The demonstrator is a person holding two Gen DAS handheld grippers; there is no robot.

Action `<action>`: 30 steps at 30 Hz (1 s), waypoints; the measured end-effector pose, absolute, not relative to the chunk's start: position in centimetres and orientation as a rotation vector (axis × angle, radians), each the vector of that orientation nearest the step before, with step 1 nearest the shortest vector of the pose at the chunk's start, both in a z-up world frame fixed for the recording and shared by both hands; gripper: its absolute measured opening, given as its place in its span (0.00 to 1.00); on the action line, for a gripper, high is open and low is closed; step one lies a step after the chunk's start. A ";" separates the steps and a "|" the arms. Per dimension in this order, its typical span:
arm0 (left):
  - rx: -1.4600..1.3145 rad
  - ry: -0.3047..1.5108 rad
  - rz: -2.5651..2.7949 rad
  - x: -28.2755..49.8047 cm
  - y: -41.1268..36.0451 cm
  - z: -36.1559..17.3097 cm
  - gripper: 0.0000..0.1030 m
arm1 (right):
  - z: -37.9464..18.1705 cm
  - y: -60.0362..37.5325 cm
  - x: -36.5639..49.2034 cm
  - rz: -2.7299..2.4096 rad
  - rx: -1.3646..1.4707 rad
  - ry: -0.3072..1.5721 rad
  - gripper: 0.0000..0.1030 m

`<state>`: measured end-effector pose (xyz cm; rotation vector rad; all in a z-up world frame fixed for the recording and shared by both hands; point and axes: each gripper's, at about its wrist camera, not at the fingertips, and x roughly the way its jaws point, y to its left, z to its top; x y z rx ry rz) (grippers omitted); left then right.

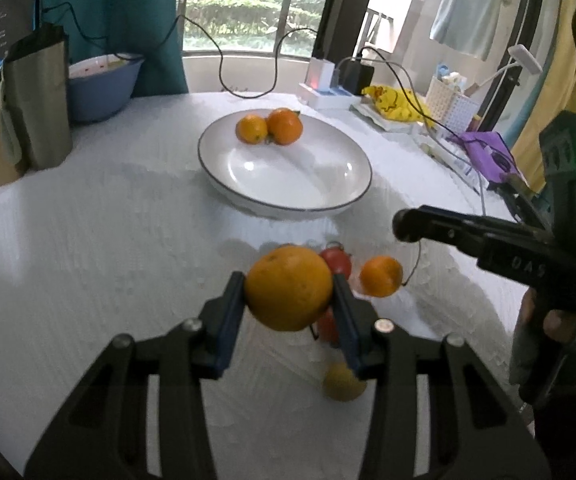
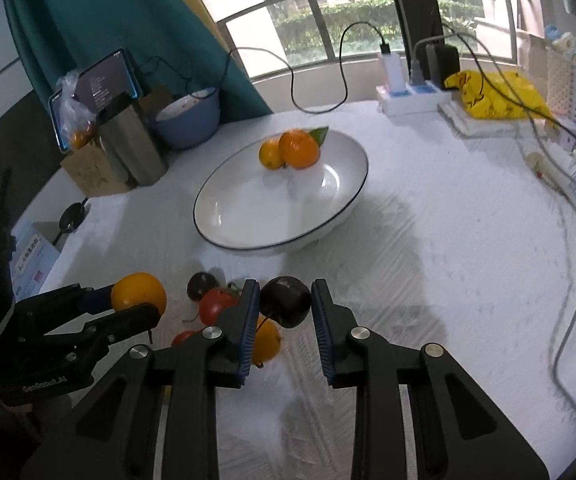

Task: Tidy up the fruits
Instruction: 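Grasp a dark plum with the right gripper while the left gripper grasps an orange, then carry the plum and orange onto the white plate and open both grippers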

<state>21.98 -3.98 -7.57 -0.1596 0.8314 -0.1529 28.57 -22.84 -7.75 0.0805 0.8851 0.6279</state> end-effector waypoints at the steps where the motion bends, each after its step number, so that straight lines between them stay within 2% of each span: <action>1: -0.157 0.827 -0.153 22.2 -3.9 -7.4 0.43 | -7.5 -22.9 28.7 0.625 0.079 0.879 0.28; 15: -0.138 0.783 -0.154 25.3 -3.4 -5.7 0.43 | -4.7 -22.9 31.6 0.606 0.060 0.809 0.28; 30: -0.103 0.773 -0.137 29.8 -2.5 -6.5 0.43 | -4.5 -21.3 35.8 0.608 0.015 0.788 0.28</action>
